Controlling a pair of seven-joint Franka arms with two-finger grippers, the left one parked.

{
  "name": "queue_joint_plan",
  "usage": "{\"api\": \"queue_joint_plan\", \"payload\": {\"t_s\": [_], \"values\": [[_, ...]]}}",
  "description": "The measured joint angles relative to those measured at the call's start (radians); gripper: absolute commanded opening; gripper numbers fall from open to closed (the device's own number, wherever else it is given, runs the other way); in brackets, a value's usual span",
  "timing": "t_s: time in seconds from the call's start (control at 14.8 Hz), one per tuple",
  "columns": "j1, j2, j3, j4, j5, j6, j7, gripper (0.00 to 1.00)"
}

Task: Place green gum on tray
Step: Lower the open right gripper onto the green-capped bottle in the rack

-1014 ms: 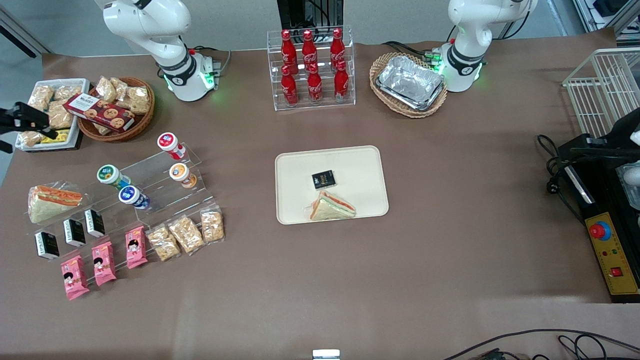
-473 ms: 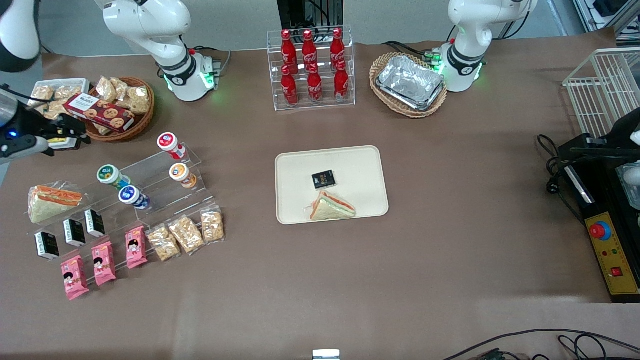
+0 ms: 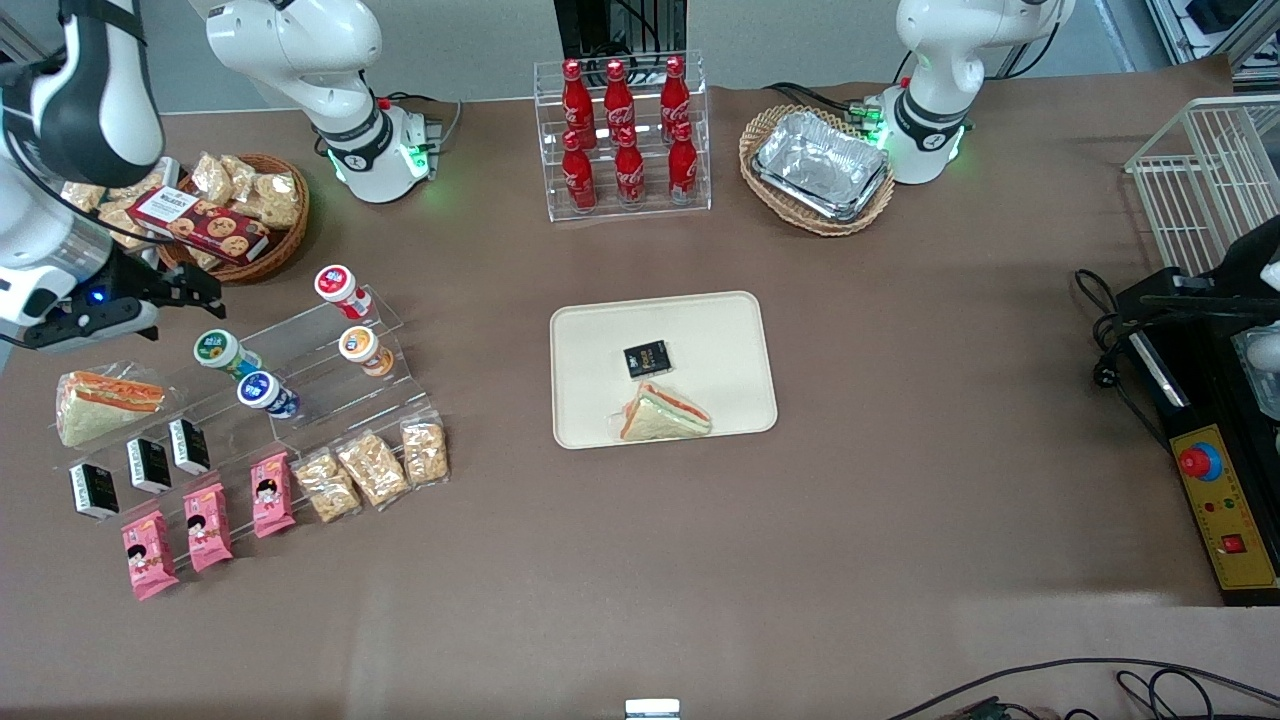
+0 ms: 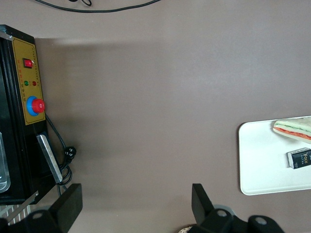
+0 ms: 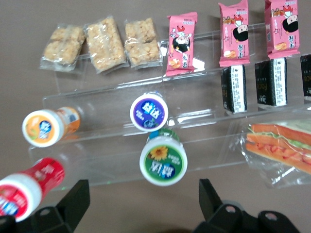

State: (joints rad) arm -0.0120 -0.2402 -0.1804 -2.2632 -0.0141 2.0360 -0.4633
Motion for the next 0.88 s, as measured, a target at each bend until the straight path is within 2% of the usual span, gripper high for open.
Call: {"api": "queue_joint_plan", "payload": {"t_s": [0.54, 0.88], "values": [[-0.001, 0.048, -0.053, -0.104, -0.011, 0.213, -0.004, 1.00], [-0.001, 0.090, -0.055, -0.169, -0.011, 0.328, -0.004, 1.00]]}}
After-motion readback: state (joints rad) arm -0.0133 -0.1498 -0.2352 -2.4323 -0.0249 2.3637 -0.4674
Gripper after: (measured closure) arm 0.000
